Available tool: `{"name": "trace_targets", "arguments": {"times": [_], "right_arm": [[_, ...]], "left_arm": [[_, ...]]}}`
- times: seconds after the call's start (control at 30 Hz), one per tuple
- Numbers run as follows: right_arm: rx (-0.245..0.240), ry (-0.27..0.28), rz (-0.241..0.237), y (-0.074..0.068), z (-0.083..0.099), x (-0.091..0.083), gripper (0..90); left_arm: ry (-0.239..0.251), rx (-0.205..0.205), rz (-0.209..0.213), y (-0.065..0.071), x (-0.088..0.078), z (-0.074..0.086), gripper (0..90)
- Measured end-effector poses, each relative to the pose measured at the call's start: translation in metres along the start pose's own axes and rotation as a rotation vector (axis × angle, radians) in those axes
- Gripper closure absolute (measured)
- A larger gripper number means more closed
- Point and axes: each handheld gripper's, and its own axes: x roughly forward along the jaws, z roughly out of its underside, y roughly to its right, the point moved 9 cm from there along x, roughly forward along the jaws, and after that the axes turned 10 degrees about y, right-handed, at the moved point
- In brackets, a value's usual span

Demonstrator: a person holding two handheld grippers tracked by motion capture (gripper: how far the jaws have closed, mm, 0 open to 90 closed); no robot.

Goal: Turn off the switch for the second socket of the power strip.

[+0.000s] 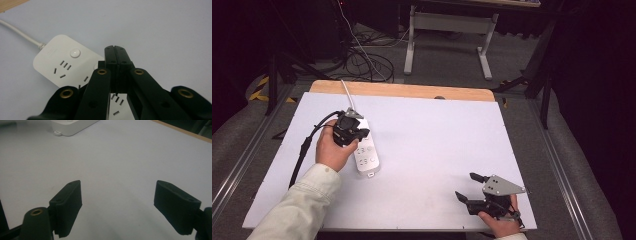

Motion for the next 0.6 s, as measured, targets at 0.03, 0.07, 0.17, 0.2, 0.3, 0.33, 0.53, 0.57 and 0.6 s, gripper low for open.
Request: {"name": "trace_targets", "arguments": {"times": [0.03, 0.07, 0.17, 0.2, 0.3, 0.33, 0.53, 0.57, 0.6], "right_arm": [[0.000, 0.000, 0.000, 0.000, 0.000, 0.000, 22.9], [-0.001, -0.002, 0.001, 0.000, 0.000, 0.000, 23.0], [-0.002, -0.003, 0.000, 0.000, 0.000, 0.000, 23.1], [-0.002, -0.002, 0.000, 0.000, 0.000, 0.000, 23.1], [-0.002, -0.002, -0.001, -0.001, 0.000, 0.000, 23.1], [-0.002, -0.002, 0.000, -0.001, 0.000, 0.000, 23.1], [-0.003, -0.002, 0.002, 0.000, 0.000, 0.000, 23.1], [-0.003, -0.003, 0.001, 0.000, 0.000, 0.000, 23.1], [-0.002, -0.003, 0.002, 0.000, 0.000, 0.000, 23.1]], "left_arm": [[0.009, 0.001, 0.008, 0.002, -0.002, -0.001, 90.0], [0.016, 0.000, 0.012, 0.004, -0.004, -0.003, 90.0], [0.039, -0.005, 0.026, 0.007, -0.011, -0.007, 89.8], [0.042, -0.005, 0.027, 0.007, -0.013, -0.007, 89.7], [0.054, 0.000, 0.032, 0.007, -0.017, -0.009, 87.6], [0.056, -0.002, 0.032, 0.007, -0.018, -0.009, 87.6], [0.087, -0.017, 0.049, 0.007, -0.025, -0.012, 85.1], [0.102, -0.011, 0.049, 0.007, -0.027, -0.013, 84.6], [0.115, -0.006, 0.047, 0.008, -0.028, -0.014, 84.6]]}}
